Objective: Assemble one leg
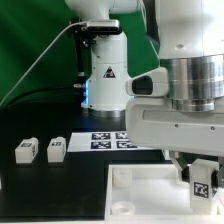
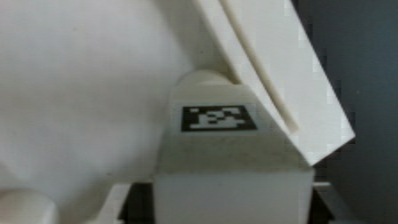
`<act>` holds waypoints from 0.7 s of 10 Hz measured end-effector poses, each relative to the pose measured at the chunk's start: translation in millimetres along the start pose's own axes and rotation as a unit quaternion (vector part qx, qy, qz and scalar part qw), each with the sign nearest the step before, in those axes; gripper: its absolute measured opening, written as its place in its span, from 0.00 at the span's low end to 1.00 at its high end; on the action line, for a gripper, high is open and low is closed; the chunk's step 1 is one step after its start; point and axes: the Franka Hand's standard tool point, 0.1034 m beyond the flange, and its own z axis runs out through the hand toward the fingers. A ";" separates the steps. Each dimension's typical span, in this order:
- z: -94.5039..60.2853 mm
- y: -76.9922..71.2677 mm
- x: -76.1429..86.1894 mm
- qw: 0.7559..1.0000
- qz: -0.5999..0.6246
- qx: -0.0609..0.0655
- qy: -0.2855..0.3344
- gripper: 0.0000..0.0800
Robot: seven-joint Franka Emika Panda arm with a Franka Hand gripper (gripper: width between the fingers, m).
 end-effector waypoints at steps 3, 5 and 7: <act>0.2 0.9 -0.2 0.983 0.184 -0.004 -0.008 0.36; 1.3 2.1 -2.5 0.932 0.362 0.005 -0.033 0.37; 1.8 1.4 -8.6 0.841 0.540 0.032 -0.017 0.37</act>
Offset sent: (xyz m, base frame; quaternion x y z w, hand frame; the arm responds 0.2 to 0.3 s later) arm 0.0292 0.0090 0.0058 0.0453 -0.0548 0.4738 0.8778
